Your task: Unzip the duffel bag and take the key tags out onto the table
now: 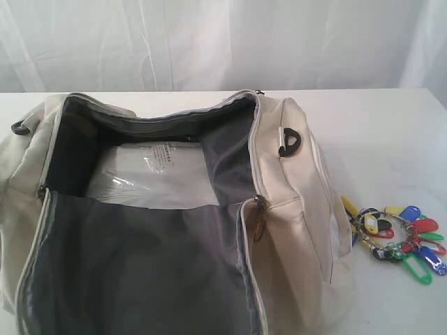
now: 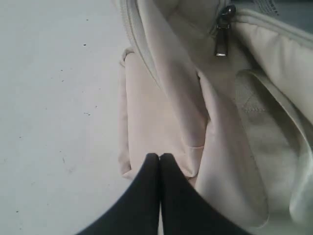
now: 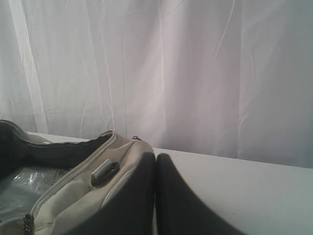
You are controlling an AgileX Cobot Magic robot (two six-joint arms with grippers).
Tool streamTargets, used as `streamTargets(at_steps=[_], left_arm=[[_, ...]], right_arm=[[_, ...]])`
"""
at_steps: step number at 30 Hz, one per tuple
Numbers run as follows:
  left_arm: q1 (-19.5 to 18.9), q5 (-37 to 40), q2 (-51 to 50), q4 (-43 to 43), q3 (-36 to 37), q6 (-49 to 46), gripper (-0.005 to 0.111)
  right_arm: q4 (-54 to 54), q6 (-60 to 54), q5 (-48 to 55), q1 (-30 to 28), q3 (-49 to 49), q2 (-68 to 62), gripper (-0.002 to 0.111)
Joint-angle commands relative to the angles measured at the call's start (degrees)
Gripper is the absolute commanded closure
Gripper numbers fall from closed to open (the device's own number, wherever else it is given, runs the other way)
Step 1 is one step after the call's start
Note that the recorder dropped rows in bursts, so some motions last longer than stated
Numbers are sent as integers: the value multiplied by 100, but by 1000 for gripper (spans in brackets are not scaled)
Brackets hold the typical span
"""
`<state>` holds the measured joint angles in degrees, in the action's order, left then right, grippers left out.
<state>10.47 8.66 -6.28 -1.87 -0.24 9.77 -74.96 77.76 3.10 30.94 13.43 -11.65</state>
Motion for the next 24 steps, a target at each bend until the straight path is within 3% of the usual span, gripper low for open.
streamTargets(at_steps=[1,6,9,13,24], left_arm=[[-270,540,222,-127,24,-270,107],[-1113,540,628,-87,24,-333,107],[-1417,554,628,-75,24,-321,107],[-1600,554,628,-75,24,-335,107],[-1610,554,628,-75,24,-354,107]], right_arm=[[-24,-63,40,-15,-29,19,108],[-24,-63,53,-15,-29,19,108],[-24,-63,40,-15,-29,19,108],[-24,-63,41,-15,-29,19,108],[-24,-63,29,-15,-29,19,108]])
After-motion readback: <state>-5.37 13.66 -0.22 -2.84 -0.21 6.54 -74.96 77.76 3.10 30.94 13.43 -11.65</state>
